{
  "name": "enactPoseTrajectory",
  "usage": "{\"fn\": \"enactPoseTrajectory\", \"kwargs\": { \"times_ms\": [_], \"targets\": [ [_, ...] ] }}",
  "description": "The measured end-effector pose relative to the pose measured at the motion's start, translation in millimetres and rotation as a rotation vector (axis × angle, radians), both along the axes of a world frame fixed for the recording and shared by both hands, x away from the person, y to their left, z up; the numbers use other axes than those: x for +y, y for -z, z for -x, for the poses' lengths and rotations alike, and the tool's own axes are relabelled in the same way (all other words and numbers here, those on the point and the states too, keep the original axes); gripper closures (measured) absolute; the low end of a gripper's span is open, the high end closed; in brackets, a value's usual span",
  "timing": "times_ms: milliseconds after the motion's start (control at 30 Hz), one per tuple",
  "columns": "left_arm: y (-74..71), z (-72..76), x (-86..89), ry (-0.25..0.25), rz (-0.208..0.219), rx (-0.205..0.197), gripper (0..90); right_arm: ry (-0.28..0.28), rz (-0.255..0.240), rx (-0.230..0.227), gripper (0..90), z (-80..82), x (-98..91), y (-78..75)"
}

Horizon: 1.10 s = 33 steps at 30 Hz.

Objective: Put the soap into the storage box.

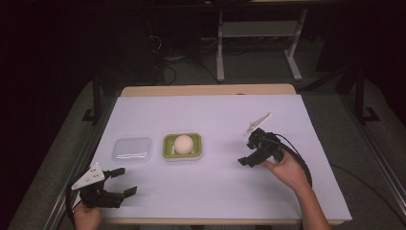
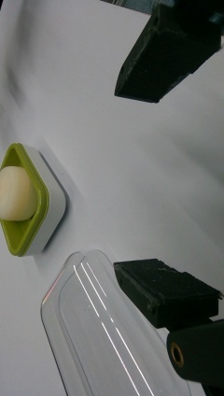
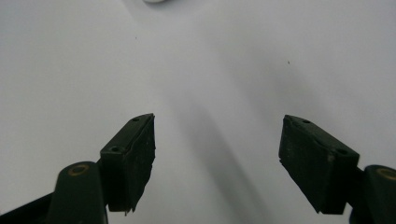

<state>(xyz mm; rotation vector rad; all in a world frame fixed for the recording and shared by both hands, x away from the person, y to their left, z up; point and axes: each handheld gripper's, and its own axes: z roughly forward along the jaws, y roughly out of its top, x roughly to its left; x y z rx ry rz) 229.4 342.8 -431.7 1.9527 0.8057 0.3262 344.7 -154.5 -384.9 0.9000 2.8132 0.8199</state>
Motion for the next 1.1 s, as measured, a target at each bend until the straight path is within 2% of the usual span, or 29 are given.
{"fn": "enactPoseTrajectory", "kwargs": {
  "times_ms": [433,867,1100],
  "targets": [
    [1.5,-0.3,-1.1,0.001,-0.011,0.003,12.8,0.053,-0.032,0.003,25.5,19.0,-29.2,16.0],
    [2.1,0.9,-0.4,-0.010,-0.004,0.007,12.8,0.083,-0.036,0.001,25.4,41.0,-46.5,24.3],
    [2.6,0.6,-0.9,-0.010,-0.004,0.009,12.8,0.115,-0.050,-0.038,21.8,55.5,-51.3,30.5]
  ]
}}
